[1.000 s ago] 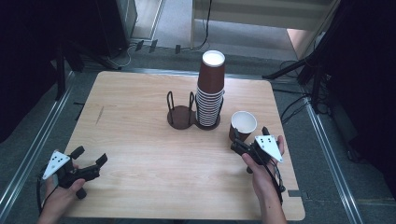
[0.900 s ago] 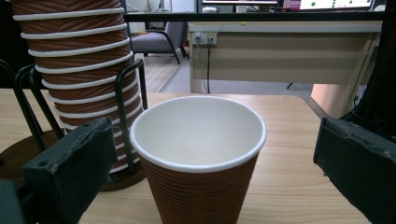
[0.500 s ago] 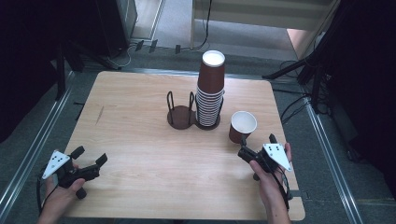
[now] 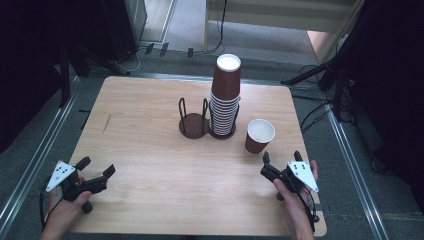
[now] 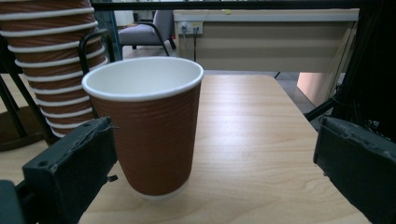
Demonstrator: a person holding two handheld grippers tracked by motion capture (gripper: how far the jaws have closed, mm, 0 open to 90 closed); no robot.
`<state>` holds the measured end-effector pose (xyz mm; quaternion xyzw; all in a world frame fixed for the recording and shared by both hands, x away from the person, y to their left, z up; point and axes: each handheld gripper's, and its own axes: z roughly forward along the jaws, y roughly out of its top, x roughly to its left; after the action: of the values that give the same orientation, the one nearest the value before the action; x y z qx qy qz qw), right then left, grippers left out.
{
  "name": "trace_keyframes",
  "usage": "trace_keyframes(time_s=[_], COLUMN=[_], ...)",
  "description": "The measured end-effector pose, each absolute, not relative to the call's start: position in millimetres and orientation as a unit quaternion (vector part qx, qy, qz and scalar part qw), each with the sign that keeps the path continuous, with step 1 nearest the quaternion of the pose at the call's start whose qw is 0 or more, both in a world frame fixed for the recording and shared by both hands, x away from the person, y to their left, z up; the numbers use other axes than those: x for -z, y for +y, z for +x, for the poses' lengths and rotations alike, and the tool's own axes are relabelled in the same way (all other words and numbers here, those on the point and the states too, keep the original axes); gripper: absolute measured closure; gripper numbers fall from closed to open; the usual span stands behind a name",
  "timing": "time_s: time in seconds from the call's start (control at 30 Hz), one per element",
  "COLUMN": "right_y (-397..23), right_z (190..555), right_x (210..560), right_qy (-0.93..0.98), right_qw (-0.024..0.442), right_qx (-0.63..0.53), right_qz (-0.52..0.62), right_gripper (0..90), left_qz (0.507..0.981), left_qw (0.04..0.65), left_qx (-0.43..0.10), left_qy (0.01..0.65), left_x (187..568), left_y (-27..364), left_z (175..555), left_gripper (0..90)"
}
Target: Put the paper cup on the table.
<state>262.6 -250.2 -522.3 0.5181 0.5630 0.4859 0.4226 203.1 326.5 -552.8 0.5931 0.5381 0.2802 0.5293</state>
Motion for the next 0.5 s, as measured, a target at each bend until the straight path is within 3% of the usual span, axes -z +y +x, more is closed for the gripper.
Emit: trace_keyframes(time_s=[0.5], right_y=[-266.4], right_z=[249.1], right_x=[529.7], right_qy=[0.563], right_qw=[0.419], right_qx=[-0.480], right_qz=[0.526], right_gripper=[0.0], left_qz=[0.593], left_qw=[0.530], left_qx=[-0.280], left_qy=[0.538], left_x=[552.8], left_y=[326.6], left_z=[203.1], left_gripper=[0.0])
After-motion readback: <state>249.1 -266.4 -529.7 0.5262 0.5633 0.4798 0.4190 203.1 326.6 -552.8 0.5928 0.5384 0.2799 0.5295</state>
